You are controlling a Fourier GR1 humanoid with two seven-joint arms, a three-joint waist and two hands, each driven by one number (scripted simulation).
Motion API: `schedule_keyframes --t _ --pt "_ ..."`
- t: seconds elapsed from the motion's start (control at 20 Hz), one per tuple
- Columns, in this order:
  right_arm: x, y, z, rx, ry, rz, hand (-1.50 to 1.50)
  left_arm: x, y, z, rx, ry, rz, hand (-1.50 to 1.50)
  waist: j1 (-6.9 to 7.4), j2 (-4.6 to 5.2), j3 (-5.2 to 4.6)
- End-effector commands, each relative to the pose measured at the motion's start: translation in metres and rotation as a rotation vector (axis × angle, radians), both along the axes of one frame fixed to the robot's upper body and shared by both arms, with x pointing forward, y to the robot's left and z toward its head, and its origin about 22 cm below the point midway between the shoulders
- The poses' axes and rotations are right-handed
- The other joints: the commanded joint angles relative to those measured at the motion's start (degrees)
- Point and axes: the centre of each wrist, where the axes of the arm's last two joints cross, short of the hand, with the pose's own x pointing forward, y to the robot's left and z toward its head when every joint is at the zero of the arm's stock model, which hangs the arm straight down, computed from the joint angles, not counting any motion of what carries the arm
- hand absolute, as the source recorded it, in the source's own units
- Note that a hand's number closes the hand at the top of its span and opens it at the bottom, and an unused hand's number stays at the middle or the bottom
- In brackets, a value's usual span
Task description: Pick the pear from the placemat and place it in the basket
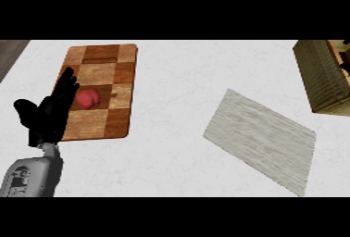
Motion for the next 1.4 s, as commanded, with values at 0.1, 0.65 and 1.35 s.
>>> schedule_keyframes --t 0.1,0.65,1.35 --pt "0.005 0.005 0.02 0.268 -0.127 0.002 -1.5 -0.005 0.004 0.001 0.002 -0.008 -0.012 0.0 0.32 -0.1 0.1" --pt "-0.029 -0.047 0.063 0.7 -0.183 -0.177 -1.5 0.017 -0.006 0.015 -0.013 -0.01 0.015 0.0 -1.0 -0.02 0.09" --pt "-0.123 -0.141 0.052 0.907 -0.197 -0.199 -1.5 0.003 0.007 0.004 -0.009 0.011 0.002 0.0 -0.49 0.5 0.41"
